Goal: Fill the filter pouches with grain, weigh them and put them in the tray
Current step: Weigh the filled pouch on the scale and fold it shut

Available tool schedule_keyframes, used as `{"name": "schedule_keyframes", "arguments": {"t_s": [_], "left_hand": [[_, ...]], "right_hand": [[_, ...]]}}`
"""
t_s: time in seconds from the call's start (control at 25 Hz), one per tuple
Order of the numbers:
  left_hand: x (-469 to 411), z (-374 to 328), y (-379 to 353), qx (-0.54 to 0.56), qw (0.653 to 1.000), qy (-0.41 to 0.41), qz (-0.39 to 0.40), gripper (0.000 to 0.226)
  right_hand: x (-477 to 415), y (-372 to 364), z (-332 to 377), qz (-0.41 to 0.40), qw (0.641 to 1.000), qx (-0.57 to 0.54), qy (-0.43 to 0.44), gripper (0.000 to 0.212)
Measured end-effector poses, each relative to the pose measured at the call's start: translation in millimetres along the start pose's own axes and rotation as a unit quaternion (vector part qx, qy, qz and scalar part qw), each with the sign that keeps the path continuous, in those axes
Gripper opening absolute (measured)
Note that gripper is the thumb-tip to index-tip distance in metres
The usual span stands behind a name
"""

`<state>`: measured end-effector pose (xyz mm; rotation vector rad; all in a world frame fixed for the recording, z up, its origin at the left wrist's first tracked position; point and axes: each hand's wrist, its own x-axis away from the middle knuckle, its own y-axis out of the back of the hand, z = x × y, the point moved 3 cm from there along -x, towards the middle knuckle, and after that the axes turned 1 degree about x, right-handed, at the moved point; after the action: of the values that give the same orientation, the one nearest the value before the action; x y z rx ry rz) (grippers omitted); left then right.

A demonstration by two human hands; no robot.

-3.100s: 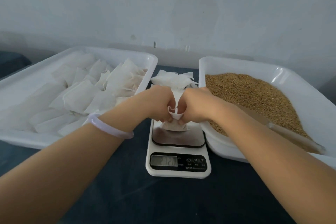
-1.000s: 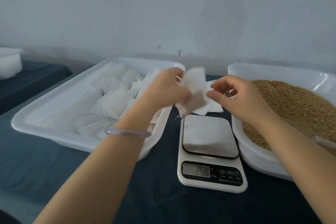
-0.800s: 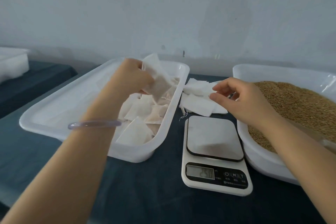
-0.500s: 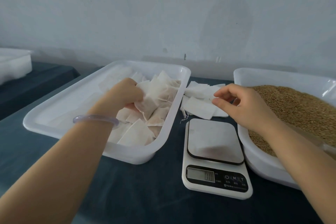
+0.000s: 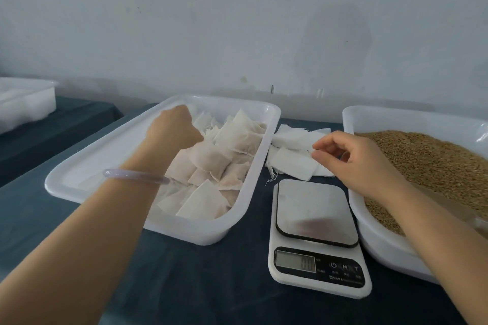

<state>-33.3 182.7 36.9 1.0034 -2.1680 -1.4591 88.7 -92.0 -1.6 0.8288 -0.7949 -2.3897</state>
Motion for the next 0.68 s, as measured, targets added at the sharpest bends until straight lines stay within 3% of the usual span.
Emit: {"name": "schedule_keyframes", "arguments": {"t_s": [0.12,0.24,0.32,0.44,0.68], "left_hand": [[13,-55,7,0.014,0.981,-0.184,-0.054,0.02],[30,-113,-41,-0.063,0.949,-0.305,0.049,0.029],[31,-139,-83,-0.142,0.933,-0.302,0.131,0.035],[24,-161,-131,-0.199,0.923,-0.279,0.175,0.028],[4,-160,-180,-0.161,0.938,-0.197,0.234,0.03]], "right_hand": [[-2,-2,-1,0.003,1.0,0.007,-0.008,0.005],[-2,0,-3,-0.013,1.0,0.005,-0.014,0.005],[-2,4,-4,-0.035,0.999,0.002,-0.017,0.006],[-2,5,-5,-0.045,0.999,-0.008,-0.027,0.004],[-2,3,-8,-0.043,0.999,-0.009,-0.032,0.004]]}}
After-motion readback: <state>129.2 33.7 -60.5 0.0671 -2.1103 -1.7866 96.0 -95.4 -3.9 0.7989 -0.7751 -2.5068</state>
